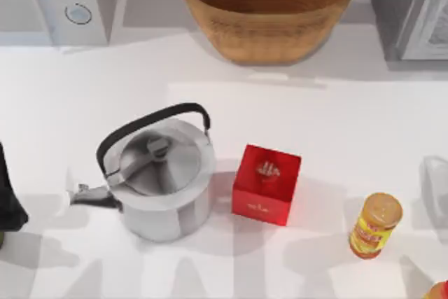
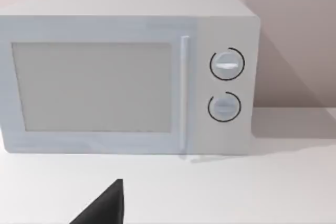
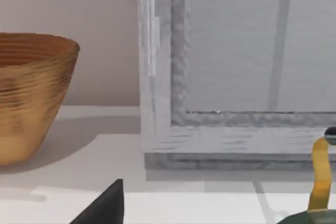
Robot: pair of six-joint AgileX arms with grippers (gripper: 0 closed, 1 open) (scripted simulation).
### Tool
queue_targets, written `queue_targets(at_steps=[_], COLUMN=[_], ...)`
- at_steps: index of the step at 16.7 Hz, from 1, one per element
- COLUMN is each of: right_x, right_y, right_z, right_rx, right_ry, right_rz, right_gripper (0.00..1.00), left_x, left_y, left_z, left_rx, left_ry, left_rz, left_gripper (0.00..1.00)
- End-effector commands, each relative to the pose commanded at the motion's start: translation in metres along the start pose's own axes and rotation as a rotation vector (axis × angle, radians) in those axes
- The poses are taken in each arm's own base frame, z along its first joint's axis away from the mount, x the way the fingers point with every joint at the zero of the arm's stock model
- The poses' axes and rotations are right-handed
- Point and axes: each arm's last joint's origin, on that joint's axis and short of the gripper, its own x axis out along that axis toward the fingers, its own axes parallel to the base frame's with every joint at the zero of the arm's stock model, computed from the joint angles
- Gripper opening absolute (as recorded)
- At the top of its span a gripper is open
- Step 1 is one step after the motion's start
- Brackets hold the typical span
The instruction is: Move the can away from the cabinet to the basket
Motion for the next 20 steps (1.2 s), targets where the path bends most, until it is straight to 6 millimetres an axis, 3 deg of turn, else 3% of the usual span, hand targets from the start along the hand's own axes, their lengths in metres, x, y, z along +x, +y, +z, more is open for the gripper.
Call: queue_targets(at_steps=[4,7,13,17,20], right_x=[0.0,0.0,0.021,0.056,0.089], right_y=[0.0,0.001,0.008,0.017,0.027], right_z=[0.008,0.041,0.156,0.238,0.288], right_rx=[0.0,0.0,-0.001,-0.002,-0.002], right_ry=[0.002,0.007,0.013,0.016,0.012], right_rz=[-0.004,-0.008,-0.006,-0.003,0.0], right_gripper=[1.0,1.0,1.0,1.0,1.0], left_x=[0.0,0.0,0.0,0.0,0.0], left_y=[0.0,0.0,0.0,0.0,0.0], left_z=[0.0,0.0,0.0,0.0,0.0], left_rx=[0.0,0.0,0.0,0.0,0.0], left_ry=[0.0,0.0,0.0,0.0,0.0], left_rz=[0.0,0.0,0.0,0.0,0.0], left_gripper=[1.0,1.0,1.0,1.0,1.0])
